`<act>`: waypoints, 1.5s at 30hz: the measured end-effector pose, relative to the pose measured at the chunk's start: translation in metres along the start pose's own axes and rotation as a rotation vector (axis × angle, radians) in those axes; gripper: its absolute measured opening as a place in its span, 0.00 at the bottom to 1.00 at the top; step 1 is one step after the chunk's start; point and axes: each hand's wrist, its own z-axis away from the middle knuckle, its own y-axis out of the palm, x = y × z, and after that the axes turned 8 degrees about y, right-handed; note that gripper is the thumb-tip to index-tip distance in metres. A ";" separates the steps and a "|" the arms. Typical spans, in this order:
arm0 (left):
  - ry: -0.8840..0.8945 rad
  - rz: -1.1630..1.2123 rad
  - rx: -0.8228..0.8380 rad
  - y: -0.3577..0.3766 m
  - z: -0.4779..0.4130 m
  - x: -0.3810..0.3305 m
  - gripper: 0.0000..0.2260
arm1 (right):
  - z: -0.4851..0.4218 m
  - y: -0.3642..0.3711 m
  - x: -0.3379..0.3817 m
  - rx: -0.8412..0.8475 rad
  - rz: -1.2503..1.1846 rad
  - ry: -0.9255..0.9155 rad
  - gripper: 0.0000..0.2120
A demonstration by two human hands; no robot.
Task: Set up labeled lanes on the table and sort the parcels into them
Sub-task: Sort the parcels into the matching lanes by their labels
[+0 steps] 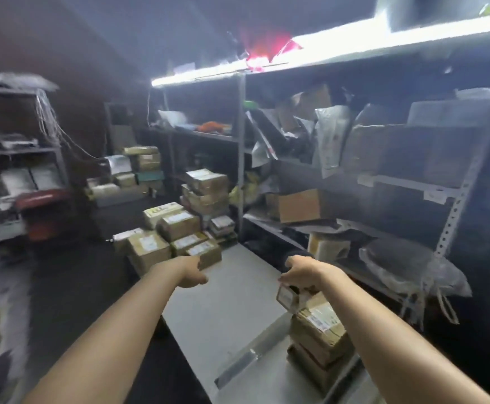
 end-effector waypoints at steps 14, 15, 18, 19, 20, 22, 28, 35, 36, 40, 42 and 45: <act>-0.179 0.090 -0.085 -0.068 -0.104 0.271 0.24 | -0.153 0.023 0.301 0.069 0.055 -0.166 0.23; -0.183 0.093 -0.076 -0.073 -0.114 0.281 0.24 | -0.169 0.025 0.312 0.080 0.059 -0.167 0.23; -0.205 0.079 -0.039 -0.090 -0.153 0.315 0.23 | -0.225 0.029 0.353 0.097 0.045 -0.177 0.25; -0.207 0.069 -0.031 -0.096 -0.166 0.326 0.23 | -0.244 0.031 0.365 0.092 0.025 -0.188 0.25; -0.212 0.063 -0.028 -0.100 -0.178 0.335 0.23 | -0.262 0.031 0.376 0.097 0.004 -0.196 0.24; -0.231 0.050 -0.019 -0.109 -0.207 0.357 0.24 | -0.304 0.035 0.403 0.112 -0.032 -0.229 0.23; -0.279 0.027 -0.025 -0.155 -0.277 0.417 0.25 | -0.410 0.039 0.476 0.143 -0.056 -0.298 0.17; -0.304 0.126 -0.048 -0.167 -0.361 0.492 0.21 | -0.506 0.061 0.529 0.169 -0.060 -0.255 0.18; -0.293 0.131 -0.034 -0.163 -0.377 0.504 0.21 | -0.521 0.069 0.536 0.168 -0.063 -0.242 0.18; -0.237 0.184 0.026 -0.139 -0.439 0.552 0.20 | -0.572 0.099 0.557 0.158 -0.073 -0.166 0.21; -0.205 0.221 0.047 -0.127 -0.473 0.577 0.20 | -0.597 0.117 0.567 0.164 -0.085 -0.116 0.21; -0.190 0.333 0.050 -0.107 -0.516 0.602 0.22 | -0.623 0.143 0.578 0.152 -0.068 -0.041 0.24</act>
